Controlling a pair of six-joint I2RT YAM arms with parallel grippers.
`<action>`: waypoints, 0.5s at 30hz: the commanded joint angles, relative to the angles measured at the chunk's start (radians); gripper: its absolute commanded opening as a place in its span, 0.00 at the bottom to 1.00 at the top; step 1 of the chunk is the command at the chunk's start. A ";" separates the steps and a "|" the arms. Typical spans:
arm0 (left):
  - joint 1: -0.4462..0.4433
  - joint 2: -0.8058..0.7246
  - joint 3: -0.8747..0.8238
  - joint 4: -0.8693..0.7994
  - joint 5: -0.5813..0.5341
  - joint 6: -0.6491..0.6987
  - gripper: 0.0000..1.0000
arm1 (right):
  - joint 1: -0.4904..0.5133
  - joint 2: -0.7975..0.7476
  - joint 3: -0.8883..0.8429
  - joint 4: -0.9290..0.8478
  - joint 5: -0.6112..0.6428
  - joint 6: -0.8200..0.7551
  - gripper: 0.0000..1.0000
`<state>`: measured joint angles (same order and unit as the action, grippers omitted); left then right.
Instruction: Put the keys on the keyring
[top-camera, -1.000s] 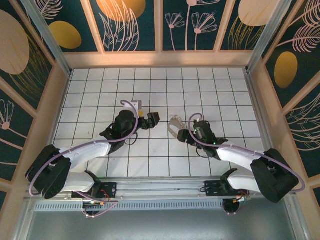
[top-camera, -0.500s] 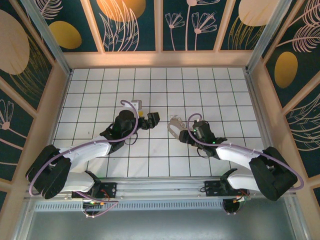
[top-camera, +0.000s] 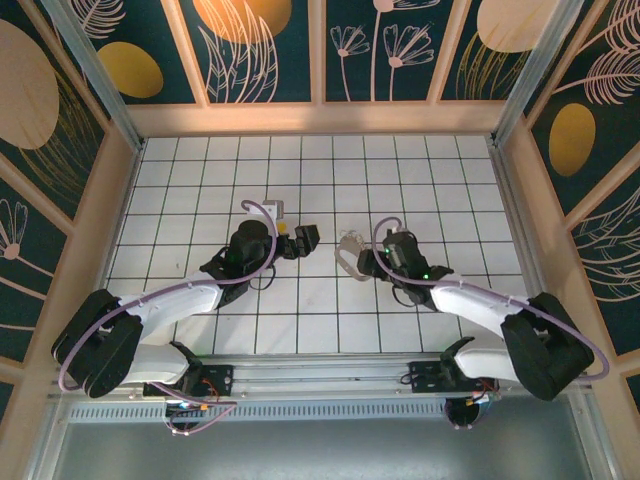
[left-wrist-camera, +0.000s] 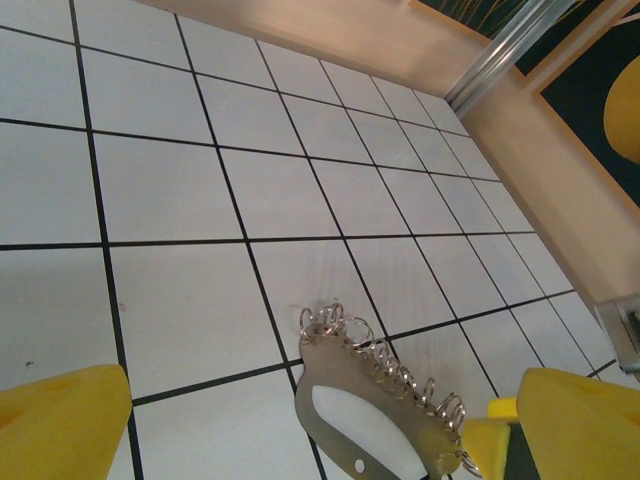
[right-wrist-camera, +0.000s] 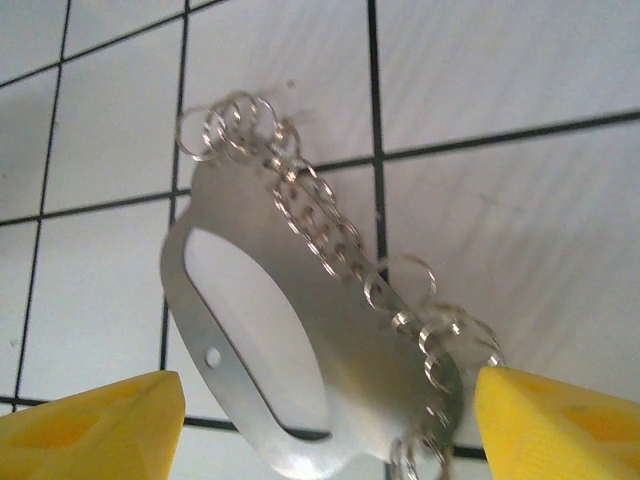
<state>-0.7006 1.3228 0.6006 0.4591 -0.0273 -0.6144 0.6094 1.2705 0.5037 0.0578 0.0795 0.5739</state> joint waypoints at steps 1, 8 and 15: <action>-0.008 -0.011 0.011 -0.014 -0.009 0.016 0.99 | -0.014 0.062 0.048 0.019 0.015 -0.045 0.77; -0.008 -0.035 -0.004 -0.021 -0.017 0.018 0.99 | -0.031 0.169 0.067 0.085 -0.048 -0.040 0.77; -0.007 -0.038 -0.008 -0.023 -0.019 0.018 0.99 | -0.031 0.251 0.105 0.140 -0.116 -0.039 0.75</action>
<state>-0.7017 1.3048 0.6003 0.4438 -0.0349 -0.6140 0.5812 1.4948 0.5770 0.1516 0.0189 0.5476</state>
